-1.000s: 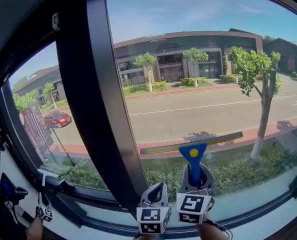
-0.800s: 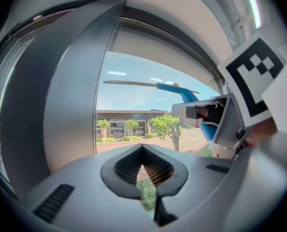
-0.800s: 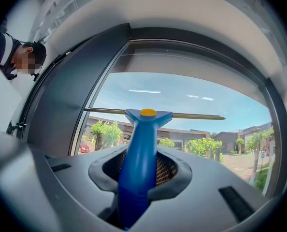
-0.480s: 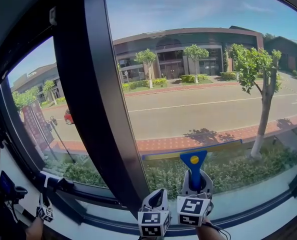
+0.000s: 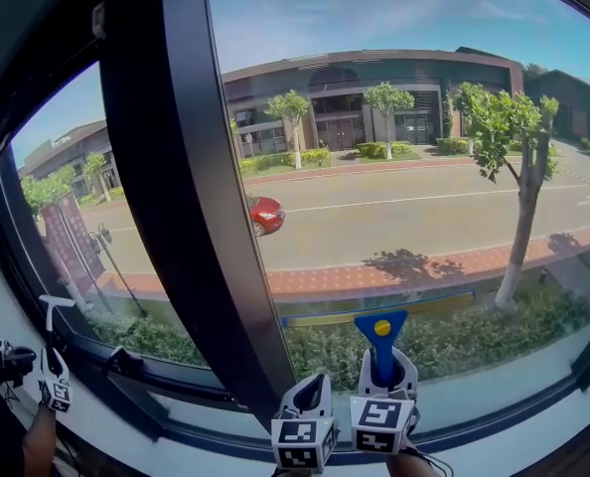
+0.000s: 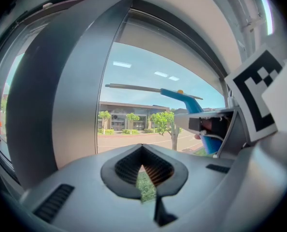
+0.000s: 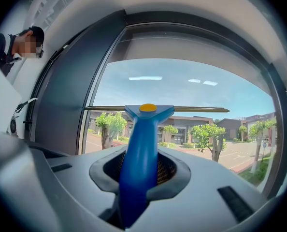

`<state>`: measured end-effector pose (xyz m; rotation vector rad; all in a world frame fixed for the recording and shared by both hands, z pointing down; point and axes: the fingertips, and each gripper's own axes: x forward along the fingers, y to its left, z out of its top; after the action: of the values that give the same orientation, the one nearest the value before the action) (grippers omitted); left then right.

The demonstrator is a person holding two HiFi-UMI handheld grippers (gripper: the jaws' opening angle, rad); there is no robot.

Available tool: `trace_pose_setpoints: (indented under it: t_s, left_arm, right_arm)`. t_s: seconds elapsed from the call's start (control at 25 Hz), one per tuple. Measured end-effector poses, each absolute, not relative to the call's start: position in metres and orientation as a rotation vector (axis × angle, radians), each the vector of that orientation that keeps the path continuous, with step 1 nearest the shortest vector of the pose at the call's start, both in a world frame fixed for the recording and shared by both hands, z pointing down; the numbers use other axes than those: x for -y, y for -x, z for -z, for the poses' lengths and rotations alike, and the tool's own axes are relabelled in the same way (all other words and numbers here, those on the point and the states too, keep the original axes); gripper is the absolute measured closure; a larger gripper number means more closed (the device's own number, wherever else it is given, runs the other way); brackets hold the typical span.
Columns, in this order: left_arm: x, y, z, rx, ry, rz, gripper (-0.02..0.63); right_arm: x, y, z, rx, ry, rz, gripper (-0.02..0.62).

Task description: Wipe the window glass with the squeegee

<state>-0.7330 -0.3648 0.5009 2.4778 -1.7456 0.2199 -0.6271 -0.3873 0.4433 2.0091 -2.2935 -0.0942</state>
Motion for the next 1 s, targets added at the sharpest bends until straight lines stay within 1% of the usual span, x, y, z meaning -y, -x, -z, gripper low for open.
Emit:
trace_pose_setpoints:
  t_s: [0.4, 0.68, 1.0]
  left_arm:
    - [0.366, 0.730, -0.507, 1.717, -2.466, -0.212, 0.606]
    - [0.364, 0.726, -0.500, 1.686, -2.442, -0.145, 0.606]
    - [0.367, 0.734, -0.505, 1.728, -2.448, -0.189, 0.606]
  right_arm:
    - [0.388, 0.630, -0.454, 2.304, -1.982, 0.047, 0.503]
    - [0.389, 0.632, -0.462, 2.310, -1.963, 0.036, 0.506]
    - [0.395, 0.632, -0.470, 2.303, -1.969, -0.023, 0.516]
